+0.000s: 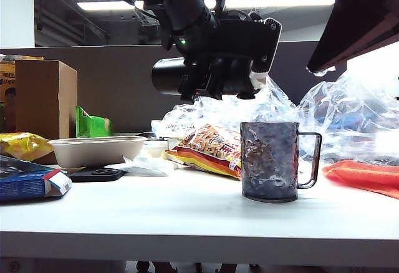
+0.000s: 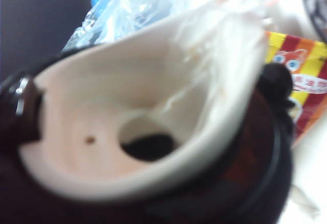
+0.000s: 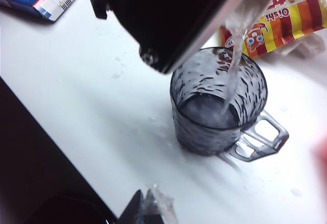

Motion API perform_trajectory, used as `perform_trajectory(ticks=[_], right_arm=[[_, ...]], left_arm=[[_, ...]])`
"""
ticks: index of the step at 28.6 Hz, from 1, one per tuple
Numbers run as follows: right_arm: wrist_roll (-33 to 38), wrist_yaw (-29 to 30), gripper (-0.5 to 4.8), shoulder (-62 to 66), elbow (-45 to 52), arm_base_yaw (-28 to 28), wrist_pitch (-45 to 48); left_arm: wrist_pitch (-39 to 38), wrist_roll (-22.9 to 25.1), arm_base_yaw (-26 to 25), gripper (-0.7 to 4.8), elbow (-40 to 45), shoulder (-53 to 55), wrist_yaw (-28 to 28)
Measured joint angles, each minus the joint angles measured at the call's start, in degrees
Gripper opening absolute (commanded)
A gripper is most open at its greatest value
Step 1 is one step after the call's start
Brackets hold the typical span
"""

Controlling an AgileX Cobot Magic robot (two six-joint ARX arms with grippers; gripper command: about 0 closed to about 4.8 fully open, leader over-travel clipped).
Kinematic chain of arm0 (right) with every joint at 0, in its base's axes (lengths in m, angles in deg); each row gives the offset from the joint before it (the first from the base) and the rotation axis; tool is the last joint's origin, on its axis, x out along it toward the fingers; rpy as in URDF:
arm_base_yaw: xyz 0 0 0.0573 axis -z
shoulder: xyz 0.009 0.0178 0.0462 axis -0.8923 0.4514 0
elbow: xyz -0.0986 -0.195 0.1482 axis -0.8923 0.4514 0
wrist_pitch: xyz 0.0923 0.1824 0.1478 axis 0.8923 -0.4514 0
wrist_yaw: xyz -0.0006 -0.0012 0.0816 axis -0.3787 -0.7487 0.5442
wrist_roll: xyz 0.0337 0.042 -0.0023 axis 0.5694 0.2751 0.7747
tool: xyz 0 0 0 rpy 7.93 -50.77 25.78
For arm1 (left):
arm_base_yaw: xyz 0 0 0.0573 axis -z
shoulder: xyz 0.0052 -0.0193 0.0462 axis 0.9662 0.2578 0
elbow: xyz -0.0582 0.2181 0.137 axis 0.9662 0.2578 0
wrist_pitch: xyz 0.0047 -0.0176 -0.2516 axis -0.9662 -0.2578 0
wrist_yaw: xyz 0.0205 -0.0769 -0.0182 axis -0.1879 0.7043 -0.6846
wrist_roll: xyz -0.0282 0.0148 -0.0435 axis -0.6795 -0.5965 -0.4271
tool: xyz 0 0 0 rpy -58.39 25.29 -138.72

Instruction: Pick up the black thermos, pour some water into the cup, then place the black thermos back on the table.

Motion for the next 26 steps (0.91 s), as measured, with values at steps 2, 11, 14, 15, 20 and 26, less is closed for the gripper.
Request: perform_trajectory(ticks=[2,11,14,15,20,26], right_arm=[[0.07,-1.03,-0.05,0.0,0.0,0.0,-0.52],[0.22,-4.92,-0.05,0.0,0.0,0.0,-0.52],[0.24,-4.9,-0.05,0.0,0.0,-0.02,-0.52],[0.24,-4.83,-0.05,0.0,0.0,-0.02,-0.52],[0.24,-4.72,-0.05,0.0,0.0,-0.02,-0.52],[0.26,-4.72,-0.05,0.0,0.0,-0.02,-0.52]], left_arm=[[0.87,0.0,0.0,-0.06,0.0,0.0,0.0],[1.68,3.52,-0.33,-0.06,-0.02,0.0,0.0],[1.7,5.64,-0.7,-0.06,0.0,0.0,0.0],[1.7,6.38,-0.72,-0.06,-0.02,0.0,-0.02],[1.73,7.78,-0.98,-0.06,-0.02,0.0,-0.09],[1.75,10.93,-1.27,-0.06,0.0,0.0,0.35]])
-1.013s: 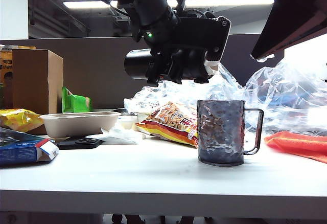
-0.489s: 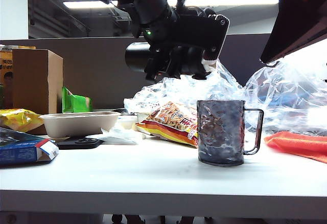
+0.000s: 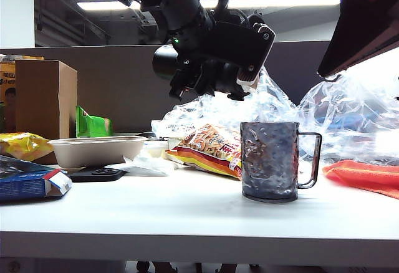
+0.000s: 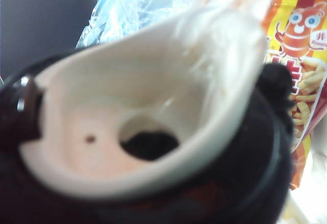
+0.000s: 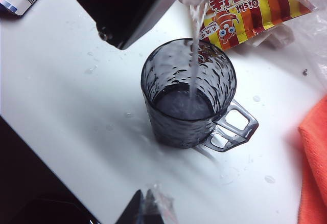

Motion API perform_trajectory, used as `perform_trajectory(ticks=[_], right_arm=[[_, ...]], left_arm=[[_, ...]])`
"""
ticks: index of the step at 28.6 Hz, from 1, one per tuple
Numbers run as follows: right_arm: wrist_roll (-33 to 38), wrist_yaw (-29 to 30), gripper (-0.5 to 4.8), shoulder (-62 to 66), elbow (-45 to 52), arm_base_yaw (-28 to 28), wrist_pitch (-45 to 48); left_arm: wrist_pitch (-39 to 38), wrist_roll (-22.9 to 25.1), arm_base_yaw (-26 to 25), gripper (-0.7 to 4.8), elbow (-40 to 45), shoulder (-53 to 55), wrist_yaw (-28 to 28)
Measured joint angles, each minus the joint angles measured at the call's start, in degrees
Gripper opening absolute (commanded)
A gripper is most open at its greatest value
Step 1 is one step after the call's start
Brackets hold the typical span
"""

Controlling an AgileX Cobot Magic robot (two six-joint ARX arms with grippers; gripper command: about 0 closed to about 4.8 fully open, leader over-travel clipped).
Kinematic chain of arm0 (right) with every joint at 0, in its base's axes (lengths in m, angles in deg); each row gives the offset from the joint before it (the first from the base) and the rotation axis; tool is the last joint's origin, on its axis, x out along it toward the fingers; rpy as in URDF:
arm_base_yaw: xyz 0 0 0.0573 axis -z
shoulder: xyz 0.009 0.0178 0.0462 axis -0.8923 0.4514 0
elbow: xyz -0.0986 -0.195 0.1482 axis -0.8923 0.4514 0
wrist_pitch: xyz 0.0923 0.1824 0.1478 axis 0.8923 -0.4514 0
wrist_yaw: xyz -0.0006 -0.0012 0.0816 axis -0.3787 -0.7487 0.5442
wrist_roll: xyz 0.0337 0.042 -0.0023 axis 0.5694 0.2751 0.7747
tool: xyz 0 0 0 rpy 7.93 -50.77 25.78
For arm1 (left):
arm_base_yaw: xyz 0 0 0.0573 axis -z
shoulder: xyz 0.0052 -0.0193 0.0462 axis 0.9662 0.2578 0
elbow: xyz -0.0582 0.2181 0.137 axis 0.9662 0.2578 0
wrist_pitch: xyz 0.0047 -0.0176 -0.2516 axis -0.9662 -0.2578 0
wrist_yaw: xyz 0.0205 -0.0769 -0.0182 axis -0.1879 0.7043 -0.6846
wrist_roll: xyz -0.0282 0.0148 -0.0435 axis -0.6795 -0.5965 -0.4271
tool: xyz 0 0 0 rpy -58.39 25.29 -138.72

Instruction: Pick up the black thermos, pour some water into the cup, then place the black thermos back on the table.

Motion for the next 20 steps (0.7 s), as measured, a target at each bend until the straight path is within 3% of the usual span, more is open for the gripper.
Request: perform_trajectory(ticks=[20], right_arm=[[-0.02,0.2,-0.05,0.0,0.0,0.0,0.0]], left_arm=[[2.25,3.19,-0.42,-0.06,0.0,-0.02,2.82]])
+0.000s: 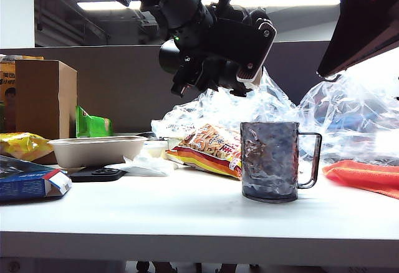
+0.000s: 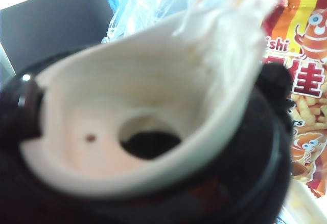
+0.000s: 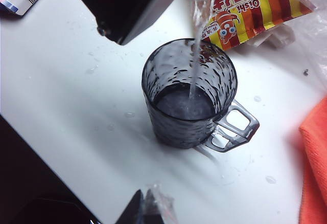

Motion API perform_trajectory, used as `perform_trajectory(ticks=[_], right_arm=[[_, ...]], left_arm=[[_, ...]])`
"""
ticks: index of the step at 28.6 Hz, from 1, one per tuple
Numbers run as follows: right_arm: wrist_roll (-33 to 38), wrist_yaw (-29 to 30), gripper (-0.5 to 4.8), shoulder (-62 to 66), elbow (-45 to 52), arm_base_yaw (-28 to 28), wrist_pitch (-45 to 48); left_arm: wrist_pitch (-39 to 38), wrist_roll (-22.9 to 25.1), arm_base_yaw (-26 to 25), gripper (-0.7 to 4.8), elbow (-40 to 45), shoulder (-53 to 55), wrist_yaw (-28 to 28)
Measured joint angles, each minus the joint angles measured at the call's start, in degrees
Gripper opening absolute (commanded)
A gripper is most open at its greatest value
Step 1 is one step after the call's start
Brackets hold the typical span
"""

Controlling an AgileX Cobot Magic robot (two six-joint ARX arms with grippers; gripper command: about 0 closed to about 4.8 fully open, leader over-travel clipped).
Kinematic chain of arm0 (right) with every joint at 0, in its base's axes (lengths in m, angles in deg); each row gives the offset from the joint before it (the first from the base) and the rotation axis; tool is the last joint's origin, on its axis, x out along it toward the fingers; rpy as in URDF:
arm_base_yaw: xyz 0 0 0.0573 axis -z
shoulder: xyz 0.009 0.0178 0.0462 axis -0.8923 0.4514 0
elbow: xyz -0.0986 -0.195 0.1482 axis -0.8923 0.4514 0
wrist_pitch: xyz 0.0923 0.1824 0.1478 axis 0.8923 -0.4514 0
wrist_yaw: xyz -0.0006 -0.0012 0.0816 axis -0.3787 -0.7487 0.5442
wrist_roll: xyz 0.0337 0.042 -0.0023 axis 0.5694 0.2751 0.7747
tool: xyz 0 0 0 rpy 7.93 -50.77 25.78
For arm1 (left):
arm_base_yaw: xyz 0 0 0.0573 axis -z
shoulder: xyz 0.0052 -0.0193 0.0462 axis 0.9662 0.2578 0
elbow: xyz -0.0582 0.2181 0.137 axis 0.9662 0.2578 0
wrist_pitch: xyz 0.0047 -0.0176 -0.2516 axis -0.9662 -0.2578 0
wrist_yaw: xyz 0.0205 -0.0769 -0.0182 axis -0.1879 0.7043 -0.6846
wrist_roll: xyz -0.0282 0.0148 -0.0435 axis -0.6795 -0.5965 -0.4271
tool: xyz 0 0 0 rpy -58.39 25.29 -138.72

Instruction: Pick up the black thermos, pour some water into the cup, then place the black thermos back on the table.

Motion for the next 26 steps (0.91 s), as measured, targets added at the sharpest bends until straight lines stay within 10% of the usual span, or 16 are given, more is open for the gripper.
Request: perform_trajectory(ticks=[26], right_arm=[[0.0,0.02,-0.05,0.0,0.0,0.0,-0.02]], left_arm=[[1.36,3.78,0.02,-0.06,-0.61,-0.28,1.25]])
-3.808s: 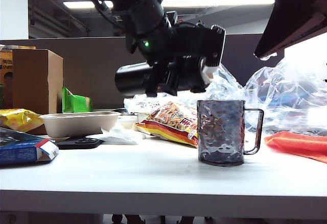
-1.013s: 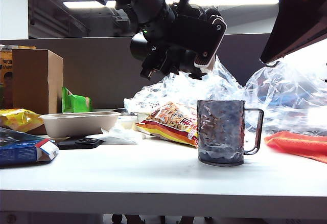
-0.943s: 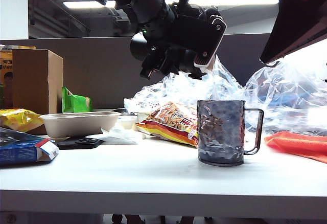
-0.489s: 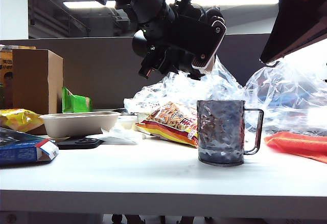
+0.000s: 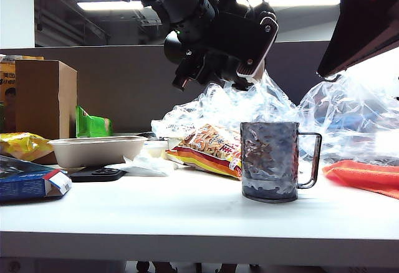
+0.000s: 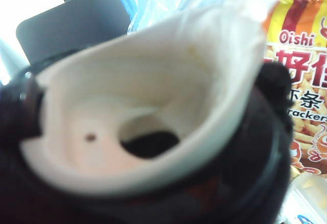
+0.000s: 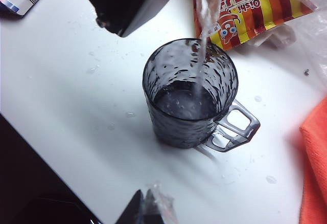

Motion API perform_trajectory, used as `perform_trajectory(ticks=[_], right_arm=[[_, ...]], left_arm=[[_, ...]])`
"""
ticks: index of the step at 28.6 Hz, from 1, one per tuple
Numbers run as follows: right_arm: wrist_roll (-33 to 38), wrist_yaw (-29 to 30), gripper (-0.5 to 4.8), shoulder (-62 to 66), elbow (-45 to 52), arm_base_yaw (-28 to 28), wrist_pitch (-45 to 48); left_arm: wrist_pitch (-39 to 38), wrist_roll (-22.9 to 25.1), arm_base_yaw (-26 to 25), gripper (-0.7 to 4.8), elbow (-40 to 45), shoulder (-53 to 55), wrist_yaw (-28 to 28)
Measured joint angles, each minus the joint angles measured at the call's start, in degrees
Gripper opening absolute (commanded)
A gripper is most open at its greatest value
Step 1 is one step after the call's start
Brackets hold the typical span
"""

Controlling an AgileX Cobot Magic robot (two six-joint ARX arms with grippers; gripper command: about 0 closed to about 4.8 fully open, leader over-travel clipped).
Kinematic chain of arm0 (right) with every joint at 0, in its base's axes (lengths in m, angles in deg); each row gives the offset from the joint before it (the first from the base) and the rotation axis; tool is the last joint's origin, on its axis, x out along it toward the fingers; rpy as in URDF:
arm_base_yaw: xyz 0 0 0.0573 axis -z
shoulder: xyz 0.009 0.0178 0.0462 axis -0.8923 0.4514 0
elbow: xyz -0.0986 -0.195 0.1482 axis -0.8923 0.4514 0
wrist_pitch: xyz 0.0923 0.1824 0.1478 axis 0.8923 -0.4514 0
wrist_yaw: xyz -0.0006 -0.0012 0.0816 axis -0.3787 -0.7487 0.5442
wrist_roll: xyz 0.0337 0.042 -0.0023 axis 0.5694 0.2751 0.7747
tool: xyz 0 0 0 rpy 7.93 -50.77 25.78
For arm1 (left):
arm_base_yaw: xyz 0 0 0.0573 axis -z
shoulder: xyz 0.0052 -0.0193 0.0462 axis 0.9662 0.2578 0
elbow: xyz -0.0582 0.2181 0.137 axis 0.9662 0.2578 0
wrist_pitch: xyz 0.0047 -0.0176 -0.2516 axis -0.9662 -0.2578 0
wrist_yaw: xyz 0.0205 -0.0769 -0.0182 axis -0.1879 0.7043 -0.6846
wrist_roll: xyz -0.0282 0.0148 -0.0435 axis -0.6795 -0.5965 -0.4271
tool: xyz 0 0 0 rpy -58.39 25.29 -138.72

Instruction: Pick up the black thermos, pour some water into the cup, then place the black thermos back on the table.

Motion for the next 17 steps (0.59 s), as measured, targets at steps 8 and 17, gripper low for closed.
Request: perform_trajectory(ticks=[8,17], right_arm=[[0.0,0.63,-0.05,0.0,0.0,0.0,0.02],[0.0,0.66,-0.05,0.0,0.0,0.0,0.0]], left_arm=[[-0.22,0.02,0.0,-0.06,0.0,-0.57,0.04],[-0.28,0.04,0.09,-0.06,-0.13,-0.66,0.13]])
